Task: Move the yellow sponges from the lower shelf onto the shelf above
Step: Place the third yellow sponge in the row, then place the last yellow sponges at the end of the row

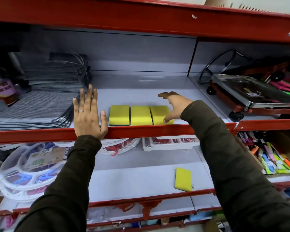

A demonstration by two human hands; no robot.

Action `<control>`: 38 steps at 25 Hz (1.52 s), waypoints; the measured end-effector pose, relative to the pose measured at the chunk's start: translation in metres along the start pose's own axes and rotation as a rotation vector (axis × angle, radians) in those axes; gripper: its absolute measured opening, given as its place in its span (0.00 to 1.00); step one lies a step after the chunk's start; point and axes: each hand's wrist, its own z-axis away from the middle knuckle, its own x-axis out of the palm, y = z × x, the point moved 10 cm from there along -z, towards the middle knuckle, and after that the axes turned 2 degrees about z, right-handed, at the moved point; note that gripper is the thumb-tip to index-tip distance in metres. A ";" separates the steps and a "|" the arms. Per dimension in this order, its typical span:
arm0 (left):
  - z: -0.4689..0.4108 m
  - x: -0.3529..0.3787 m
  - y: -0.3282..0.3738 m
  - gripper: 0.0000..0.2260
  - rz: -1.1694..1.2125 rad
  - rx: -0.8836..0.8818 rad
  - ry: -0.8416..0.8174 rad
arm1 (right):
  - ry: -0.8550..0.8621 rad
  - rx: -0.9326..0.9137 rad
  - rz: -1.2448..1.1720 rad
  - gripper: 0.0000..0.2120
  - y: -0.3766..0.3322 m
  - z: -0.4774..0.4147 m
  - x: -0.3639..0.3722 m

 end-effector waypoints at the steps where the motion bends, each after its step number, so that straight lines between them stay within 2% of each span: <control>1: -0.001 0.000 -0.001 0.34 -0.005 -0.003 -0.005 | 0.054 -0.012 -0.062 0.47 -0.001 0.014 -0.007; 3: -0.001 0.002 -0.001 0.34 -0.009 -0.010 -0.020 | 0.071 -0.051 -0.160 0.39 0.001 0.044 -0.005; 4: -0.001 0.002 -0.001 0.34 -0.013 -0.010 -0.024 | 0.019 -0.067 -0.202 0.35 0.000 0.056 0.008; 6: -0.001 0.003 -0.001 0.34 -0.015 -0.010 -0.029 | -0.190 -0.030 -0.232 0.29 0.008 0.071 0.062; 8: -0.002 0.002 -0.001 0.34 -0.008 -0.014 -0.030 | -0.416 0.109 -0.128 0.31 0.034 0.076 0.127; 10: -0.002 0.001 -0.001 0.35 -0.013 -0.018 -0.032 | -0.542 0.290 0.018 0.36 0.074 0.073 0.184; 12: -0.002 0.001 0.000 0.34 -0.016 -0.013 -0.029 | -0.569 0.408 0.097 0.42 0.108 0.070 0.227; 15: -0.002 -0.001 0.001 0.34 -0.012 0.001 -0.014 | -0.565 0.488 0.131 0.48 0.142 0.074 0.279; 19: -0.003 -0.002 0.002 0.34 -0.017 0.005 -0.011 | -0.487 0.531 0.107 0.44 0.160 0.086 0.310; 23: -0.003 -0.001 0.003 0.34 -0.017 0.001 -0.022 | -0.365 0.456 0.106 0.41 0.141 0.081 0.289; 27: -0.003 -0.001 0.003 0.34 -0.021 -0.003 -0.043 | -0.405 0.363 0.155 0.52 0.111 0.072 0.243; 32: -0.003 -0.001 0.002 0.35 -0.017 -0.015 -0.054 | -0.451 0.228 0.201 0.52 0.058 0.077 0.156; 38: -0.004 0.000 0.000 0.35 -0.005 -0.020 -0.056 | -0.191 0.111 0.106 0.52 0.017 0.096 0.020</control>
